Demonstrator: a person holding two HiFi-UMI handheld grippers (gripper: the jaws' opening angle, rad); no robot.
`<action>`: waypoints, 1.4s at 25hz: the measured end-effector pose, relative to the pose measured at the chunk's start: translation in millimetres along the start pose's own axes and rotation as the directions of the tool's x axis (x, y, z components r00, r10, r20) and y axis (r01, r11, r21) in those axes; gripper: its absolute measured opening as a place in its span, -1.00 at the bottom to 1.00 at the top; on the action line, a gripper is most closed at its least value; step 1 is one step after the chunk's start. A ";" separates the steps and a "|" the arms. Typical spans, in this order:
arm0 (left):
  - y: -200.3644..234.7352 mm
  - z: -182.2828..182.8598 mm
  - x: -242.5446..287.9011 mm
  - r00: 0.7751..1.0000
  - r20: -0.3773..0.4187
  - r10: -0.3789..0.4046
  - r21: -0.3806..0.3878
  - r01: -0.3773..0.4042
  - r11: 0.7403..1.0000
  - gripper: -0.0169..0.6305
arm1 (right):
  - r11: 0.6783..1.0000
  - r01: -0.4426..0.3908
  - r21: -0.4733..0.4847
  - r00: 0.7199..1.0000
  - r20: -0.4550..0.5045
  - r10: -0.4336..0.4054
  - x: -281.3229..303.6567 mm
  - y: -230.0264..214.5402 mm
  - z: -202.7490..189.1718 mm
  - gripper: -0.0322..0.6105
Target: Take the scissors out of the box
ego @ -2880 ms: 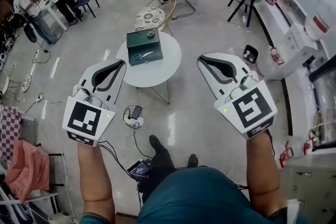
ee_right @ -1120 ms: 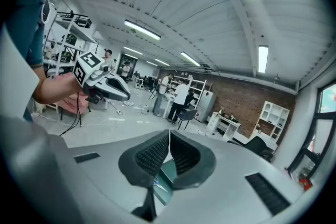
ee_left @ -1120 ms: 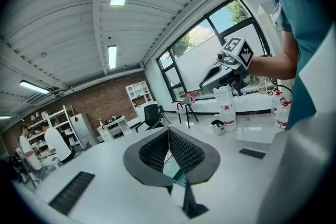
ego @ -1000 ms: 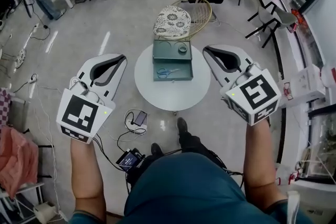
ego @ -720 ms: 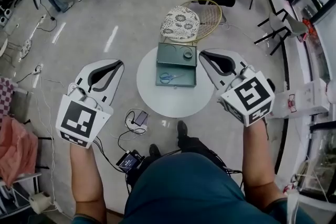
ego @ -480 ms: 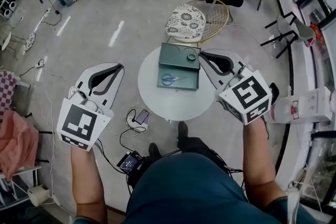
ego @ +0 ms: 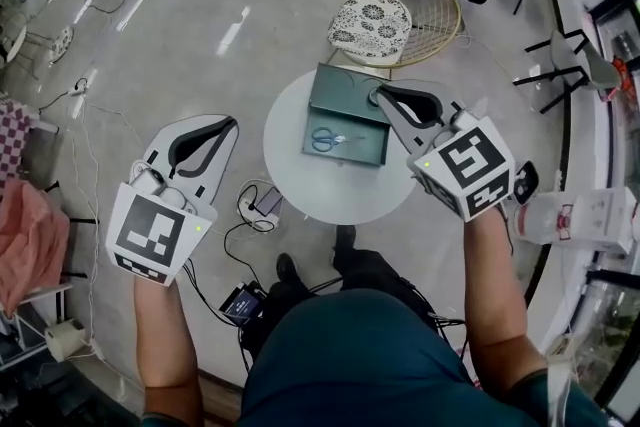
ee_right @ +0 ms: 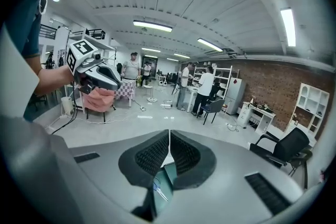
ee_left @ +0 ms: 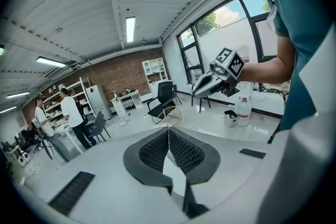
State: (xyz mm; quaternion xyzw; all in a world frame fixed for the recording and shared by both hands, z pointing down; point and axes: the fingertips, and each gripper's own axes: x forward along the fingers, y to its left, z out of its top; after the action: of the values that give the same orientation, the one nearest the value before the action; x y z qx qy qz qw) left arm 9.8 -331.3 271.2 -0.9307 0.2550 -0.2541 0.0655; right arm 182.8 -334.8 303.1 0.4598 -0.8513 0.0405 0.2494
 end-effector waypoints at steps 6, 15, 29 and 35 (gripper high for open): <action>3.9 -18.3 12.8 1.000 -0.027 0.010 -0.038 -0.011 0.999 -0.88 | 0.999 -0.040 0.006 0.999 -0.029 0.040 31.9 -5.8 -22.6 -0.78; 8.1 -47.5 34.3 0.998 -0.061 0.013 -0.100 -0.019 0.995 -0.88 | 0.995 -0.100 0.003 0.991 -0.086 0.100 78.3 -10.3 -59.7 -0.78; 4.6 -109.8 64.5 0.993 -0.113 -0.014 -0.194 -0.008 0.981 -0.88 | 0.976 -0.217 0.004 0.951 -0.225 0.213 156.9 13.0 -141.3 -0.78; 4.0 -137.6 77.8 0.991 -0.136 -0.021 -0.218 -0.009 0.976 -0.88 | 0.962 -0.272 0.005 0.921 -0.287 0.262 192.5 25.2 -182.8 -0.78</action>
State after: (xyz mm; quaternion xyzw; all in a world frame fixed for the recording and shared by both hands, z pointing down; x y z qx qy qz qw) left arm -4.0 -373.2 423.1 -0.9132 0.2825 -0.2883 -0.0554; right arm 146.3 -412.6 555.6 0.3243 -0.8619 0.1252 0.3693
